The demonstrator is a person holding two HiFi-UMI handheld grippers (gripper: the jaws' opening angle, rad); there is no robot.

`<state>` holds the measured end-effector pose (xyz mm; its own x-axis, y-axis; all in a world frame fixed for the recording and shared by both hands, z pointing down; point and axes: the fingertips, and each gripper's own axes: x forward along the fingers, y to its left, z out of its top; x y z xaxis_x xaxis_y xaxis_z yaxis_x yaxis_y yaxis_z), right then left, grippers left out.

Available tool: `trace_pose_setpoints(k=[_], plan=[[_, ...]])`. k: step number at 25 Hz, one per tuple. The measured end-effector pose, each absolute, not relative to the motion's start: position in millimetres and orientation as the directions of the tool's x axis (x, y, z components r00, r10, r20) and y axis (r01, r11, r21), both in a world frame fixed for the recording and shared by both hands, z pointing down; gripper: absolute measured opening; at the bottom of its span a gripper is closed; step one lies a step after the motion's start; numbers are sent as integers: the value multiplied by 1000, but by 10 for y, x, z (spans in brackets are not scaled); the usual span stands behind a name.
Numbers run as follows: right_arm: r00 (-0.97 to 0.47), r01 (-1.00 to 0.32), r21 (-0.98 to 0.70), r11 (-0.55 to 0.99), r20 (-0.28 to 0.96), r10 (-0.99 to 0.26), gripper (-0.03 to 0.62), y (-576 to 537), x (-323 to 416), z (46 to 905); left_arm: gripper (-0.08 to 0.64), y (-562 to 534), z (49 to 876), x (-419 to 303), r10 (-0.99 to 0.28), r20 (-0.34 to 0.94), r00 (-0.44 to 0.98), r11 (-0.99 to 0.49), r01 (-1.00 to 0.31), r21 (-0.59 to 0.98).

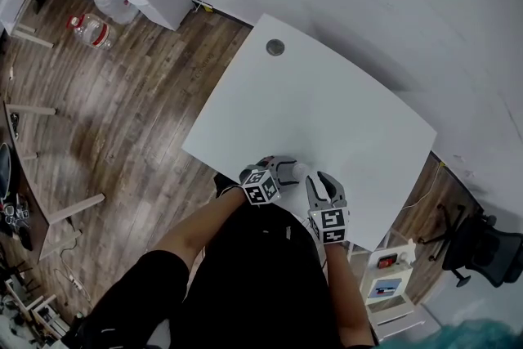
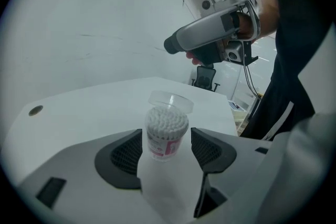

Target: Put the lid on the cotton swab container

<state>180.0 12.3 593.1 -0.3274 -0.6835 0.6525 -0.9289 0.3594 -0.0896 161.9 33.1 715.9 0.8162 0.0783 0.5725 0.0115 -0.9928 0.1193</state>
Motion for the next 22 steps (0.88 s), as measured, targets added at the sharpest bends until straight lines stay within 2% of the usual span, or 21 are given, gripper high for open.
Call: trace_pose_setpoints(k=[6,12,20,22], plan=[[-373,-904,-124,409,697,-613,157,161,1721,6145,285,372,7246,1715,116,576,809,-991,51,127],[-403,-886,-165,433,736,-544,184,203,1711,6317,284,304,7244,1809,107,569,815,-991,44,123],[-406,-879,-156,450,740,-537,182,95,1695,6402,275,323,7260,1884,125,560,819,-990,64,127],[-411,-872,-158,463,749,-519,153,109,1675,6412,275,330,7254,1885,128,559,819,-989,64,132]])
